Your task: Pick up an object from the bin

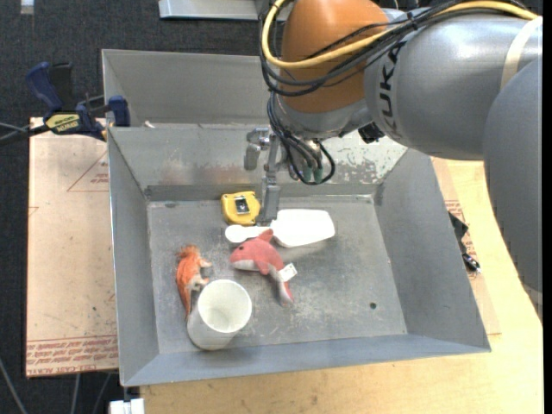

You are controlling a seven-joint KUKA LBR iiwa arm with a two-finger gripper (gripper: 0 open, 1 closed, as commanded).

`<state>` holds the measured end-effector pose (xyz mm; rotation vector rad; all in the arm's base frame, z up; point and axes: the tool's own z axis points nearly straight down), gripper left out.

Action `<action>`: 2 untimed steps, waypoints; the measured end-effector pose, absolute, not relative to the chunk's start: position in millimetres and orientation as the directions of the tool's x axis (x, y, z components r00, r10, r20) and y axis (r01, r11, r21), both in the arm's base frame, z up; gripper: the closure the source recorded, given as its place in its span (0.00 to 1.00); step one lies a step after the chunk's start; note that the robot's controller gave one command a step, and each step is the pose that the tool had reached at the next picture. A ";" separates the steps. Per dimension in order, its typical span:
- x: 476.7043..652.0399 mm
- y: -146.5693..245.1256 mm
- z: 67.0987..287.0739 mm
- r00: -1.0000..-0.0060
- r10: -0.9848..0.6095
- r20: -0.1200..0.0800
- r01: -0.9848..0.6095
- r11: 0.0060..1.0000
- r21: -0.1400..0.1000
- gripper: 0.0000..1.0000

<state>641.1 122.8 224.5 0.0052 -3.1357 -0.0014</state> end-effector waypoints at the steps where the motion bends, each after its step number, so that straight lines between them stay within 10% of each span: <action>1: 642.2 122.3 229.9 -1.000 -0.002 -0.002 -0.002 1.000 0.002 0.00; 2: 635.2 114.7 193.9 -0.999 0.054 -0.007 0.054 0.999 0.003 0.00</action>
Offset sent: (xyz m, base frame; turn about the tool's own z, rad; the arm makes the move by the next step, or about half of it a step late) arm -0.0280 -0.0298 -0.1286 0.1971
